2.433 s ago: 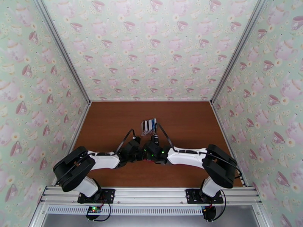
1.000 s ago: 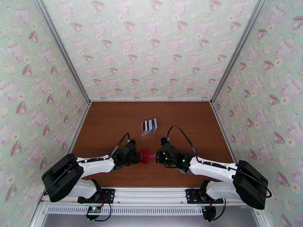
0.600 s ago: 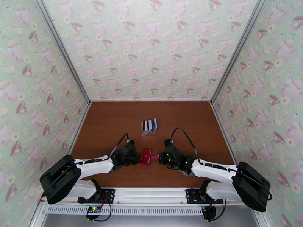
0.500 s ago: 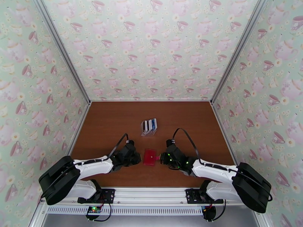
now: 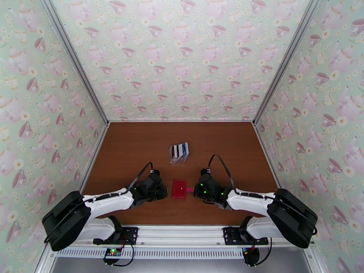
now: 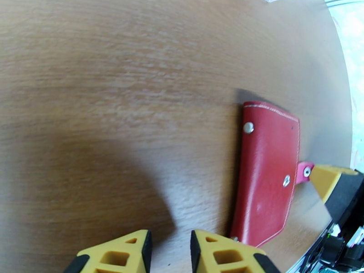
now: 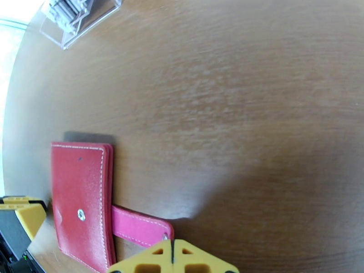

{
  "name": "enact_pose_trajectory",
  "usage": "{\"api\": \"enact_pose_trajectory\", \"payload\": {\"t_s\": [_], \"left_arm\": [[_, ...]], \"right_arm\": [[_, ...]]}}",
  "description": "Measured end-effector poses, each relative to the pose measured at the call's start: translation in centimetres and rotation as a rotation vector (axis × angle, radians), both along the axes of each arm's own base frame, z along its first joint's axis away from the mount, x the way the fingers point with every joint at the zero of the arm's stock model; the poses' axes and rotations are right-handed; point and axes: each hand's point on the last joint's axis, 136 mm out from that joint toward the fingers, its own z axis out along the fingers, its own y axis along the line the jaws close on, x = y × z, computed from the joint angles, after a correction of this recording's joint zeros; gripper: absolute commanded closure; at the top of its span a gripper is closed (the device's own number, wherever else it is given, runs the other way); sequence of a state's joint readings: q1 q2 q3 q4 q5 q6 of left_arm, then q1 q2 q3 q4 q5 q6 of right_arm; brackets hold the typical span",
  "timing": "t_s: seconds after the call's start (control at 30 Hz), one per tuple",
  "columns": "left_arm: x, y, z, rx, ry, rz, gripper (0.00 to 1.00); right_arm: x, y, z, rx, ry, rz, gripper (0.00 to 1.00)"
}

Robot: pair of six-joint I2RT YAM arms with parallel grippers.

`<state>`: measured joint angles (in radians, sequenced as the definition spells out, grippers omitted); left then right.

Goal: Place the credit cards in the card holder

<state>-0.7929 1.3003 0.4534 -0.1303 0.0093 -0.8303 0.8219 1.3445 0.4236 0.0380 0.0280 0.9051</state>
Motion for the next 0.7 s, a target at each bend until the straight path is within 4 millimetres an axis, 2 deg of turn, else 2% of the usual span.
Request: {"api": "enact_pose_trajectory", "payload": {"t_s": [0.07, 0.17, 0.43, 0.53, 0.7], "left_arm": [[-0.2, 0.0, 0.1, 0.005, -0.002, -0.011, 0.69], [-0.1, -0.3, 0.6, 0.004, -0.014, -0.030, 0.69], [1.0, -2.1, 3.5, -0.036, -0.086, -0.075, 0.68], [1.3, -2.3, 3.9, -0.040, -0.099, -0.084, 0.68], [1.2, -2.5, 3.9, -0.042, -0.100, -0.091, 0.68]], "right_arm": [[0.0, -0.1, -0.2, -0.006, 0.006, 0.001, 0.79], [0.1, 0.0, -0.2, -0.009, 0.006, 0.007, 0.76], [0.1, -0.1, 0.3, -0.034, 0.011, 0.020, 0.61], [0.1, -0.2, 1.3, -0.034, -0.005, 0.022, 0.59], [0.7, 0.2, 4.2, -0.004, -0.052, 0.024, 0.57]]}}
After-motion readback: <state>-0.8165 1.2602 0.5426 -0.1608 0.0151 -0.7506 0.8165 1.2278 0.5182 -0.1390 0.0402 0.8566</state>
